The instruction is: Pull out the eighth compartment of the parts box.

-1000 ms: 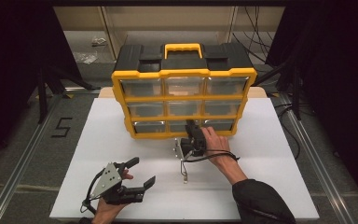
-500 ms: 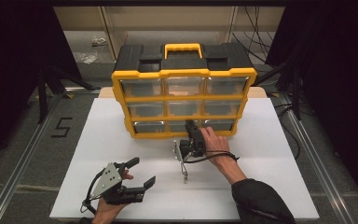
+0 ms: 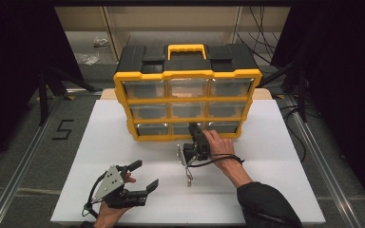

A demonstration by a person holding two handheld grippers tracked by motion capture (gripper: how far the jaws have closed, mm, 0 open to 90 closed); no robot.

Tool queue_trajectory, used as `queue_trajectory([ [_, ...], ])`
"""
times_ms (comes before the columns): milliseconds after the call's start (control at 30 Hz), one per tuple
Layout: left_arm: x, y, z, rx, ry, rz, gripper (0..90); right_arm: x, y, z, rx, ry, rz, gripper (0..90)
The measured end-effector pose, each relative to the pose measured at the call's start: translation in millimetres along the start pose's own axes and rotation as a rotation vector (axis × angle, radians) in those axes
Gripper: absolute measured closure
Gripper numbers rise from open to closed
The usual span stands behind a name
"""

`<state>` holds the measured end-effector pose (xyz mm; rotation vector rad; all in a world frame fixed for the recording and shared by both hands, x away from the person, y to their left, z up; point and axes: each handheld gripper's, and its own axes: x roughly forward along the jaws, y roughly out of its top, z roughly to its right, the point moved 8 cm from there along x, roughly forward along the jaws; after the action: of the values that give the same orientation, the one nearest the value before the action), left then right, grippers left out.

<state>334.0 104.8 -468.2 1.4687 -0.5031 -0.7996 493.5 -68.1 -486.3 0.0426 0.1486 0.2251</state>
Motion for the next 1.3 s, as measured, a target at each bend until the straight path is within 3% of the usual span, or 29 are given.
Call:
queue_trajectory([
  [567, -0.1, -0.2, -0.1, 0.0, 0.0, -0.001, 15.9, -4.4, 1.6, -0.6, -0.022, 0.005, 0.005, 78.0],
  [1300, 0.1, -0.7, -0.2, 0.001, 0.003, -0.004, 15.9, -32.0, 2.9, -5.9, -0.035, -0.013, 0.046, 78.0],
])
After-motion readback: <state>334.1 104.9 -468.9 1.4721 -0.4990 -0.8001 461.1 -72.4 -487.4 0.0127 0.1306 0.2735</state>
